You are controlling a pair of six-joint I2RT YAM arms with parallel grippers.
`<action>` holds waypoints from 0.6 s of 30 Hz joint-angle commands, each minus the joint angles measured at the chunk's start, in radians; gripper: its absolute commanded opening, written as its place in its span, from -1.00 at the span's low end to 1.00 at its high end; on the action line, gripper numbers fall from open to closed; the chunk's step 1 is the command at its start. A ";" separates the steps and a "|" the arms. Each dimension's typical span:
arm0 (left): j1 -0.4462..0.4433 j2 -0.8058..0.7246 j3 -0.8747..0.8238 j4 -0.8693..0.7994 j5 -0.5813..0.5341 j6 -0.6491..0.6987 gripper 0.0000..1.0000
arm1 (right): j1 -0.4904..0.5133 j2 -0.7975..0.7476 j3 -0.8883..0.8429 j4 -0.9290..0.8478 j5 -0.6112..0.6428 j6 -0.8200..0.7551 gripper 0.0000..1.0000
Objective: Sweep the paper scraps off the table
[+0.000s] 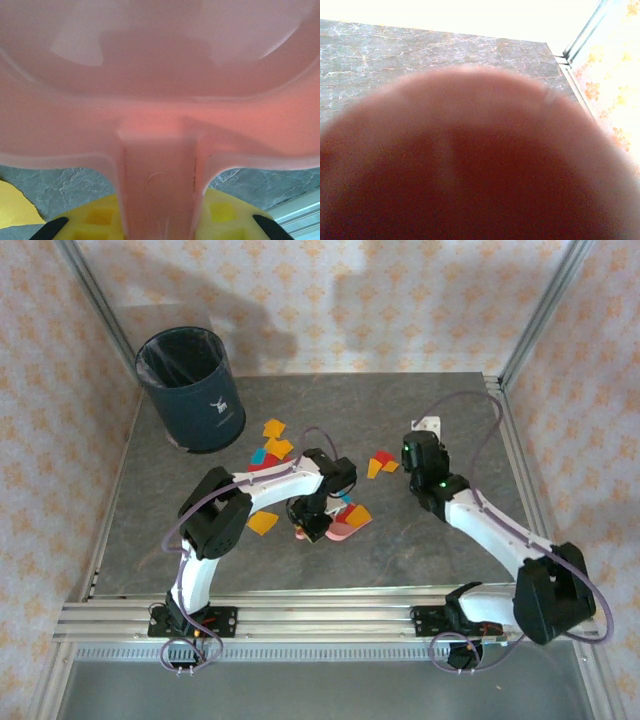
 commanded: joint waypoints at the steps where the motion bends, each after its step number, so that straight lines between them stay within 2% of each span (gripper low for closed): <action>1: 0.011 -0.026 -0.016 -0.024 -0.010 -0.019 -1.00 | -0.018 0.067 0.072 0.113 0.042 -0.057 -1.00; 10: 0.017 -0.032 -0.019 -0.023 -0.010 -0.019 -1.00 | -0.021 0.226 0.140 0.215 -0.086 -0.145 -1.00; 18: 0.019 -0.028 -0.017 -0.023 -0.004 -0.018 -1.00 | -0.020 0.270 0.129 0.239 -0.236 -0.177 -1.00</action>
